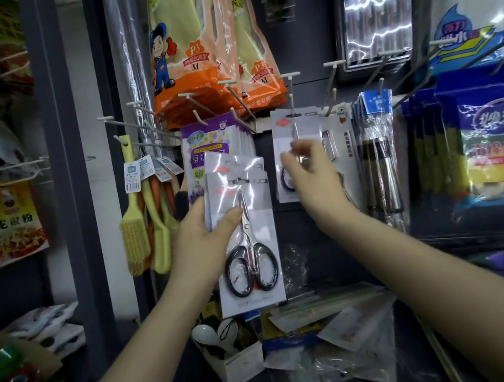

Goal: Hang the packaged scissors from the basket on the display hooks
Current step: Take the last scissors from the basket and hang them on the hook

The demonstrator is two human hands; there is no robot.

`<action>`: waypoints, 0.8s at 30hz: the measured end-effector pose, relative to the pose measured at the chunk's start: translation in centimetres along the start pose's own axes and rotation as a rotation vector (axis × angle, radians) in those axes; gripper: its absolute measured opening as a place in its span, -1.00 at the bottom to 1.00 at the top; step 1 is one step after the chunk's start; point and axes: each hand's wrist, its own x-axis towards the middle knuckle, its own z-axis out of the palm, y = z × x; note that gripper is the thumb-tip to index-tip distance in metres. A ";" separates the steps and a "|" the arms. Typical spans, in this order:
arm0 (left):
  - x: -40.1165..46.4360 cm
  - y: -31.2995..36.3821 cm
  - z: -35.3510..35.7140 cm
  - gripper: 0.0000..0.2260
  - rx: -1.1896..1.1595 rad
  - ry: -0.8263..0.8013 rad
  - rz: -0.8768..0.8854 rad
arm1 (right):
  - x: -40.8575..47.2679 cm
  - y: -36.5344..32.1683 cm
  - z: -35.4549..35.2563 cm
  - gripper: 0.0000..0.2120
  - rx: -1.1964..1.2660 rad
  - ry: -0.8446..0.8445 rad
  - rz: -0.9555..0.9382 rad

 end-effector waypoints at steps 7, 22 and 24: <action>-0.9 0.4 1.3 -0.86 -0.100 0.014 -0.004 | -3.8 0.6 0.3 -0.84 0.317 -0.242 0.271; 0.3 1.2 -1.3 -0.84 0.031 0.075 0.125 | 6.7 -3.3 -3.0 -0.91 0.073 0.101 0.124; 0.2 1.2 -1.4 -0.85 0.040 0.071 0.124 | 6.6 -3.3 -2.7 -0.92 0.053 0.092 0.079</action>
